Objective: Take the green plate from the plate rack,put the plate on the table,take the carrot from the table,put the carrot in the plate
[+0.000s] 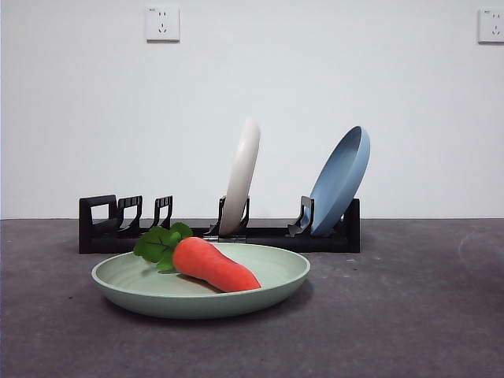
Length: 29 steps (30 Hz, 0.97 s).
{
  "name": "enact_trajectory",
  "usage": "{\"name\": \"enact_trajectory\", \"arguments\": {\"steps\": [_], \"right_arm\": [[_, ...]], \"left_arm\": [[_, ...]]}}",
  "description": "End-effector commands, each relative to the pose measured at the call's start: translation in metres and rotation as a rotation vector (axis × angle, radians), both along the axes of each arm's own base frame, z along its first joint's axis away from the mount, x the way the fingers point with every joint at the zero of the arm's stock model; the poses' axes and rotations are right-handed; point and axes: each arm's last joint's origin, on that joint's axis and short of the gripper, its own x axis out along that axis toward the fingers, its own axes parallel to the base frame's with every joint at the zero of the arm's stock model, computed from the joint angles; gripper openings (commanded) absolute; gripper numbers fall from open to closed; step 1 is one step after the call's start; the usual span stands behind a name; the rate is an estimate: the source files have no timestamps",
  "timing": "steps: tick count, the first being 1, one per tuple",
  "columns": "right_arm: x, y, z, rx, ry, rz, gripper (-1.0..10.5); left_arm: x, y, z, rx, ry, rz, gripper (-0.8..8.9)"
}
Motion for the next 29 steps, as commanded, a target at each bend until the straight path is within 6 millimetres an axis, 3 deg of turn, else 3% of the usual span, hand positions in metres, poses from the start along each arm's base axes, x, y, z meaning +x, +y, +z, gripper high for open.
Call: {"name": "enact_trajectory", "arguments": {"steps": [1, 8, 16, 22, 29], "right_arm": [[0.000, 0.000, 0.001, 0.003, -0.006, 0.002, 0.0], [-0.001, -0.006, 0.004, -0.001, -0.065, -0.012, 0.0], [0.002, -0.047, 0.013, 0.142, -0.342, -0.333, 0.0], [-0.002, -0.072, -0.021, 0.144, -0.572, -0.515, 0.0], [0.000, -0.081, -0.090, 0.218, -0.791, -0.610, 0.0]], "left_arm": [[0.000, 0.000, -0.004, -0.005, 0.012, 0.006, -0.03], [0.000, 0.000, -0.004, -0.005, 0.012, 0.006, -0.03], [0.000, 0.000, -0.004, -0.005, 0.012, 0.006, -0.03], [0.000, 0.000, -0.004, -0.005, 0.012, 0.006, -0.03], [0.000, 0.000, -0.004, -0.005, 0.013, 0.006, -0.03]]}}
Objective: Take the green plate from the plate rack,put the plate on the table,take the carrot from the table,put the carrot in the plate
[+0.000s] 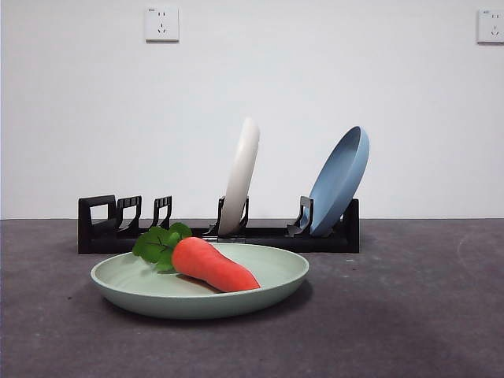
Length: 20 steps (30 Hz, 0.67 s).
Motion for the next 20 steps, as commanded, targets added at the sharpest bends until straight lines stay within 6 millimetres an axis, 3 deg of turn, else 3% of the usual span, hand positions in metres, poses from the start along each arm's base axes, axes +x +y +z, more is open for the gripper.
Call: {"name": "enact_trajectory", "arguments": {"steps": [1, 9, 20], "right_arm": [[0.004, -0.001, -0.036, -0.006, -0.028, -0.012, 0.0], [0.007, -0.001, -0.097, 0.008, 0.016, -0.017, 0.0], [0.007, 0.000, -0.119, 0.017, 0.083, -0.017, 0.0]], "left_arm": [[0.000, 0.000, -0.004, -0.005, 0.012, 0.006, -0.03], [0.000, 0.000, -0.004, -0.005, 0.013, 0.006, -0.03], [0.000, 0.000, -0.004, -0.005, 0.013, 0.006, -0.03]]}}
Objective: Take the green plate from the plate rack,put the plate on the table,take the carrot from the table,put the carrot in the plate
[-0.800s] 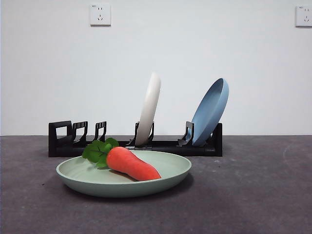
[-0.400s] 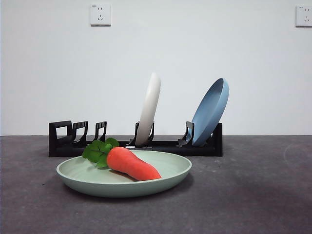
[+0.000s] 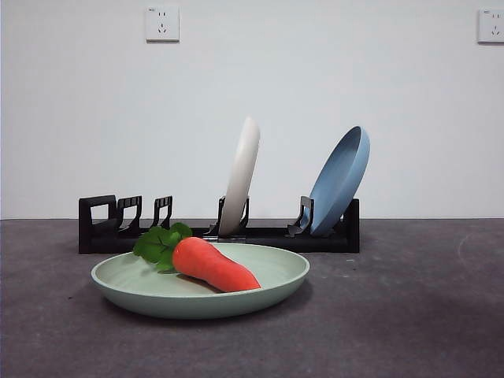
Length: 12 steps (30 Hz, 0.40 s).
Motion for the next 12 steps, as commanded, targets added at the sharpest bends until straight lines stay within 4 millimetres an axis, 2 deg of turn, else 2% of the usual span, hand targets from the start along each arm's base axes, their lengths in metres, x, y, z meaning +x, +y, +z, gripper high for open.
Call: {"name": "enact_trajectory", "arguments": {"steps": [1, 5, 12], "right_arm": [[0.0001, 0.0000, -0.0040, 0.010, 0.012, -0.002, 0.0], [0.0000, -0.0001, -0.0039, 0.073, 0.024, -0.014, 0.0], [0.0001, -0.0002, -0.0039, 0.067, 0.023, -0.020, 0.0]], "left_arm": [[0.0003, 0.0003, -0.0039, -0.005, 0.013, 0.006, -0.03], [0.0003, 0.0003, -0.0039, -0.005, 0.013, 0.006, -0.03], [0.0003, 0.0003, -0.0039, -0.005, 0.013, 0.006, -0.03]]}}
